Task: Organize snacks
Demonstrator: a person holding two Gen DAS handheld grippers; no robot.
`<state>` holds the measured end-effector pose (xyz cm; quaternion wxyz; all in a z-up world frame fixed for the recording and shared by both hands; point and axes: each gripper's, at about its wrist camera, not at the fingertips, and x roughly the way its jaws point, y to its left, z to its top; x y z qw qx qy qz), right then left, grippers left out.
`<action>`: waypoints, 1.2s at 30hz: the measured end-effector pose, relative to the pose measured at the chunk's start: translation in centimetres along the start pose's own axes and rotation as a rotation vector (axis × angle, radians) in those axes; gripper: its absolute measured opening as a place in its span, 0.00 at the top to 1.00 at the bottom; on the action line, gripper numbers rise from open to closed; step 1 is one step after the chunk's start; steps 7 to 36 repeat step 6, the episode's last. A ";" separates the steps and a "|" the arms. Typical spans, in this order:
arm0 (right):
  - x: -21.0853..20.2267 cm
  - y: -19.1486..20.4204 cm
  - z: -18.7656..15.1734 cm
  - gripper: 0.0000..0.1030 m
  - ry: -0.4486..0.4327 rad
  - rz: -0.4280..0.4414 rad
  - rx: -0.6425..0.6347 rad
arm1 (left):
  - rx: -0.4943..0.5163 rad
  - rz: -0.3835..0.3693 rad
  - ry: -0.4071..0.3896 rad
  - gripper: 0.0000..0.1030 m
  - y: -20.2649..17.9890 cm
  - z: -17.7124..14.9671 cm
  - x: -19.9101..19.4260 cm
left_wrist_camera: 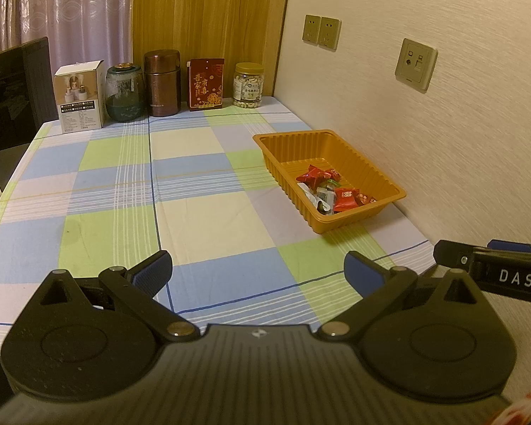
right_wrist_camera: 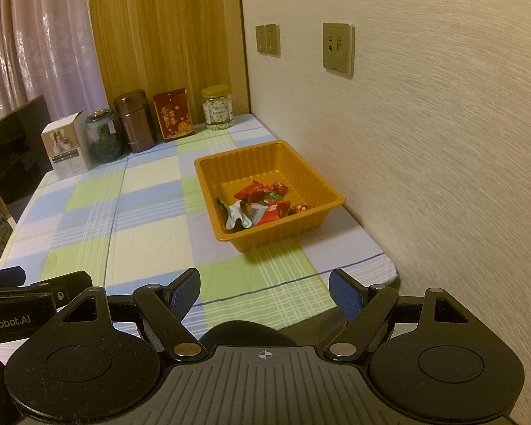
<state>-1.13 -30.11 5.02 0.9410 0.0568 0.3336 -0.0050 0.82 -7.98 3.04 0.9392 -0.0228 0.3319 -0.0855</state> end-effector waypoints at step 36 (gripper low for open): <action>0.0 -0.1 0.0 0.23 -0.001 0.002 0.000 | 0.000 -0.008 -0.012 0.00 -0.3 -0.2 -0.1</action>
